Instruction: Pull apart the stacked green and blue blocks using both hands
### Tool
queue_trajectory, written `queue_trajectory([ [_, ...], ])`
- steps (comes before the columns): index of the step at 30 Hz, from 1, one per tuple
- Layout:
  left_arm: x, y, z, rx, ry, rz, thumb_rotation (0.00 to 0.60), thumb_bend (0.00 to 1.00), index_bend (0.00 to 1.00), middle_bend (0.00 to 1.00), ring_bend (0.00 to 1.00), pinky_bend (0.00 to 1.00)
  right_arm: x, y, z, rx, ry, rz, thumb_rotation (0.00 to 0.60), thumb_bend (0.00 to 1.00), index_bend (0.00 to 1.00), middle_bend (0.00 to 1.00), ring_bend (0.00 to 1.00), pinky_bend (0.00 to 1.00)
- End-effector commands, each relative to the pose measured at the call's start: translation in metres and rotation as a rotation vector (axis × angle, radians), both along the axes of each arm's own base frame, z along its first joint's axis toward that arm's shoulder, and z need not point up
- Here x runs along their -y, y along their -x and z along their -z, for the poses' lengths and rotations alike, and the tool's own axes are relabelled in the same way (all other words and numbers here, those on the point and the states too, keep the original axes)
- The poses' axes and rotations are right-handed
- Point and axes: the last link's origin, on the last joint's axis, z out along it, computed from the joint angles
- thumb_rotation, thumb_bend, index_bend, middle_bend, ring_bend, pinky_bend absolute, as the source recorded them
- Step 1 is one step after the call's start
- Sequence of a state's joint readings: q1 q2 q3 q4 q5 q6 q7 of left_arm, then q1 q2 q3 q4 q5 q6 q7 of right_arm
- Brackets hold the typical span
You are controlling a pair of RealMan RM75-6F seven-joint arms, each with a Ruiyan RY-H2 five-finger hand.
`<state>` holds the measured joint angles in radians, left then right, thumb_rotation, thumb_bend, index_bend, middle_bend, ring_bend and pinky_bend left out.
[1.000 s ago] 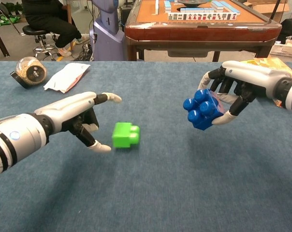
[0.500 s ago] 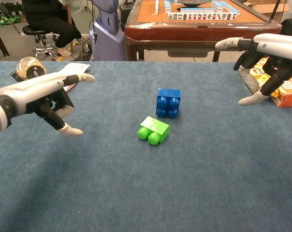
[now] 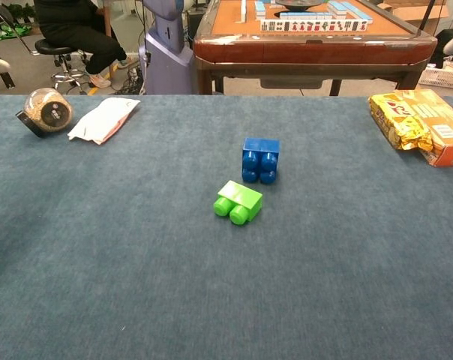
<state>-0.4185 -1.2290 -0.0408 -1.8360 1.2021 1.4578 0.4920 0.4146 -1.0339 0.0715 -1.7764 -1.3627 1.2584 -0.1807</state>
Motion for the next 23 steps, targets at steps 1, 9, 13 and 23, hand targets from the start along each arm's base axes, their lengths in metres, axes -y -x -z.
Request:
queue_trajectory([
  [1,0.017,0.028,-0.034,-0.072,-0.070,-0.034,0.600,0.00,0.00,0.29,0.28,0.48,-0.018,0.013,-0.015,-0.077,0.030,0.015,0.600,0.00,0.23,0.37,0.35,0.43],
  [9,0.052,0.059,-0.085,-0.144,-0.259,0.025,0.600,0.00,0.15,0.28,0.27,0.43,-0.051,0.027,-0.036,-0.135,0.075,0.069,0.600,0.00,0.23,0.37,0.34,0.42],
  [13,0.068,0.070,-0.093,-0.139,-0.268,-0.024,0.600,0.00,0.18,0.28,0.27,0.43,-0.063,0.032,-0.040,-0.127,0.087,0.085,0.600,0.00,0.23,0.37,0.34,0.42],
  [23,0.079,0.084,-0.085,-0.197,-0.181,-0.118,0.600,0.00,0.22,0.28,0.27,0.43,-0.077,0.040,-0.048,-0.091,0.104,0.120,0.600,0.00,0.24,0.37,0.34,0.42],
])
